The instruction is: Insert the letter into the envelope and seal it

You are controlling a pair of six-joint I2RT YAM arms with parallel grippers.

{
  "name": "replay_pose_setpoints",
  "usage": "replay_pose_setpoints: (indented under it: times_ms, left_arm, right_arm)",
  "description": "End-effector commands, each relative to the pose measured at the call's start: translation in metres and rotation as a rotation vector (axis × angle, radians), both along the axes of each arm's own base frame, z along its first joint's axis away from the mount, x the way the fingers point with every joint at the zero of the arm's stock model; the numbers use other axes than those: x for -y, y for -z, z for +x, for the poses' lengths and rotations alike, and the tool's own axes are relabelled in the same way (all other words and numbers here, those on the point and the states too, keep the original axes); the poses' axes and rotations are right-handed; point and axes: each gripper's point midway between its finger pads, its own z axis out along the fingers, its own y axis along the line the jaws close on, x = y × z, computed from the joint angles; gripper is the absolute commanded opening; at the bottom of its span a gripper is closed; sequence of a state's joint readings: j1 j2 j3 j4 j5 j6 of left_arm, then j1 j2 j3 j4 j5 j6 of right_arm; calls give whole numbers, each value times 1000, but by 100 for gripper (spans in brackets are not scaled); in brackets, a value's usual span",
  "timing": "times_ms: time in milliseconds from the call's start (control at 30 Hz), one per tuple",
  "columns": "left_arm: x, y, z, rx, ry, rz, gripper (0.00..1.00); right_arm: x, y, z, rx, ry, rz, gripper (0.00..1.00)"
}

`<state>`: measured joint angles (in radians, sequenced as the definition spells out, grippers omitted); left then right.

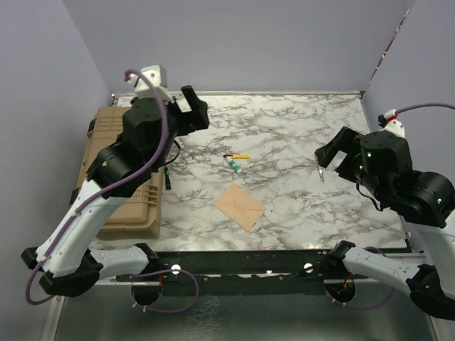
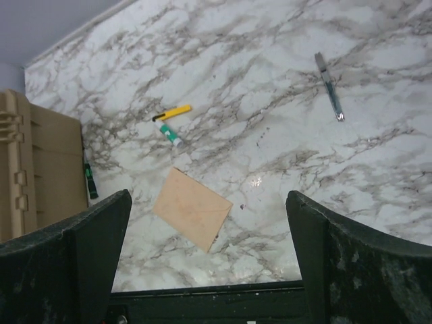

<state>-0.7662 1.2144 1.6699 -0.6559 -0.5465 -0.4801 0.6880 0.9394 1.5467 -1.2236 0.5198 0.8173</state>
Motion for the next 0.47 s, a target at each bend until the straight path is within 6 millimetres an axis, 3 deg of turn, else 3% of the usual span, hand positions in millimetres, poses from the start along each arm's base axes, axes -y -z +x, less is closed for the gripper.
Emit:
replay_pose_setpoints:
  times_ms: [0, 200, 433]
  left_arm:
    - [-69, -14, -40, 32, -105, 123, 99]
    - [-128, -29, -68, 92, -240, 177, 99]
    - [-149, -49, -86, 148, -260, 154, 99]
  right_arm:
    - [20, -22, -6, 24, 32, -69, 100]
    - [12, -49, -5, 70, -1, -20, 100]
    - [7, -47, -3, 50, -12, -17, 100]
